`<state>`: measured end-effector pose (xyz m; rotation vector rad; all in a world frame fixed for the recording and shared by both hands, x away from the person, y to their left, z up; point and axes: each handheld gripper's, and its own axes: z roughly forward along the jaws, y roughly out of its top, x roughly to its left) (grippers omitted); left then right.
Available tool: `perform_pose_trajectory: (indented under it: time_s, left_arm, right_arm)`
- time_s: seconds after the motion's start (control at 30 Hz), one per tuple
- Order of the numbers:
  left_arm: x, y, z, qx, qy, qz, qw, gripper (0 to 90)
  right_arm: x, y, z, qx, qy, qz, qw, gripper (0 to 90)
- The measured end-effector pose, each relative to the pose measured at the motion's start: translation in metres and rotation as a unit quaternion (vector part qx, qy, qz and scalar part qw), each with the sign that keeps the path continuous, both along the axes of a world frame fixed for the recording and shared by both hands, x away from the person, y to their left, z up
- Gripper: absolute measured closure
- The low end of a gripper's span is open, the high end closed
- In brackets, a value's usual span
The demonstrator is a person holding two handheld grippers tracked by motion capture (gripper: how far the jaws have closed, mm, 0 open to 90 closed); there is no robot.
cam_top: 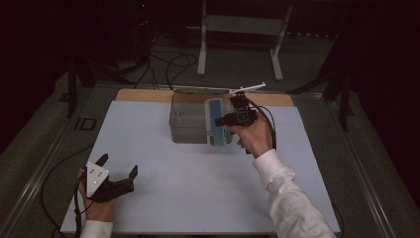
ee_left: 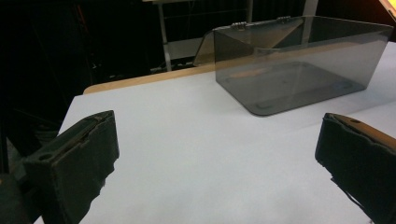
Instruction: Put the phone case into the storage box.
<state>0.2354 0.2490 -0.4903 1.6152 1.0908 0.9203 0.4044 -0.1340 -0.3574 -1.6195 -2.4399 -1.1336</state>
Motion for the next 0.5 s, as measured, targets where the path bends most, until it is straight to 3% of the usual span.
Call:
perform_pose_trajectory:
  time_s: [0.5]
  left_arm:
    - [0.0,0.0,0.0,0.003,0.0,0.0,1.0,0.1]
  right_arm:
    - [0.018,-0.001,0.004,-0.011,0.015,-0.015,0.9997,81.1]
